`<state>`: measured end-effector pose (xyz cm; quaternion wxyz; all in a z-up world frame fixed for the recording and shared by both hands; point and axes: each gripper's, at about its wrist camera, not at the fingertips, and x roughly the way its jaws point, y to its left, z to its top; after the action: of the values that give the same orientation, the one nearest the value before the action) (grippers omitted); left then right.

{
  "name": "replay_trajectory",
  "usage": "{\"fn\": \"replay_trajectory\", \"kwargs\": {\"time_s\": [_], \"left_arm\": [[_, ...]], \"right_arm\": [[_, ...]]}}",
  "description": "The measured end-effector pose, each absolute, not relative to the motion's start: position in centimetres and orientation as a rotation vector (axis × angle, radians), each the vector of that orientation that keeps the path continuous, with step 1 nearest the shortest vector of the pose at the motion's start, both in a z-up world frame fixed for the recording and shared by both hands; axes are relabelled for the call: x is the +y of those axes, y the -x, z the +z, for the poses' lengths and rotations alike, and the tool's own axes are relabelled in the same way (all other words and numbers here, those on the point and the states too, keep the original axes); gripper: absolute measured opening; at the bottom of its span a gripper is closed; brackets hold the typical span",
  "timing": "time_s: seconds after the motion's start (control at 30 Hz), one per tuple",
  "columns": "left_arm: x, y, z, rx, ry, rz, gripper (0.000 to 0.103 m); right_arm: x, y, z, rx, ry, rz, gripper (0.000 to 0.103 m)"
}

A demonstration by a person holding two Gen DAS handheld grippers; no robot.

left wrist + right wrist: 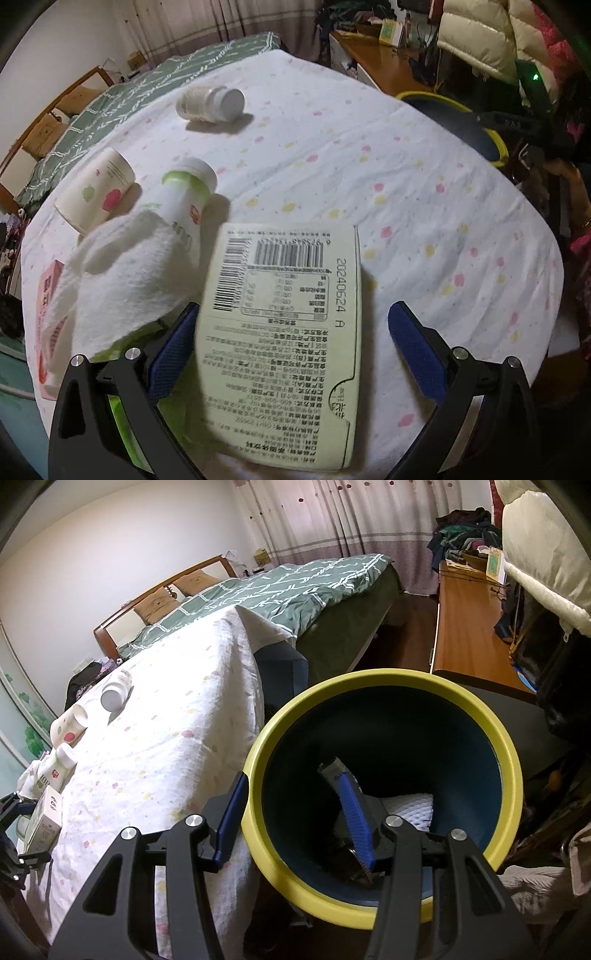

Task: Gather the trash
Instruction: 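Grasp the cream barcoded cardboard box with the left tool, then carry the cardboard box to the yellow bin and release it with the left tool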

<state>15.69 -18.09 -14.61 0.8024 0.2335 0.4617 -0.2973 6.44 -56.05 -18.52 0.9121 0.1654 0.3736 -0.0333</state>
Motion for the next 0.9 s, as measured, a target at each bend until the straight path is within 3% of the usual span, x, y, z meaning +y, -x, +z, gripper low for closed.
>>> {"fn": "replay_trajectory", "kwargs": {"time_s": [0.07,0.2,0.57,0.9], "left_arm": [[-18.4,-15.5,-14.7,0.987,-0.512,-0.633,0.096],[-18.6,-15.2,-14.4,0.998,-0.477,-0.654,0.072],[-23.2,-12.5,-12.3,0.94,-0.471,-0.779,0.071],[-34.1,-13.0,-9.3,0.86,-0.508,-0.912,0.071]], "right_arm": [[-56.2,-6.3,-18.5,0.768,-0.345,-0.072,0.049],[-56.3,-5.7,-18.5,0.761,-0.358,-0.071,0.049],[-56.4,-0.9,-15.9,0.677,-0.371,-0.135,0.049],[-57.2,6.1,-14.0,0.642,-0.329,-0.311,0.049]]}}
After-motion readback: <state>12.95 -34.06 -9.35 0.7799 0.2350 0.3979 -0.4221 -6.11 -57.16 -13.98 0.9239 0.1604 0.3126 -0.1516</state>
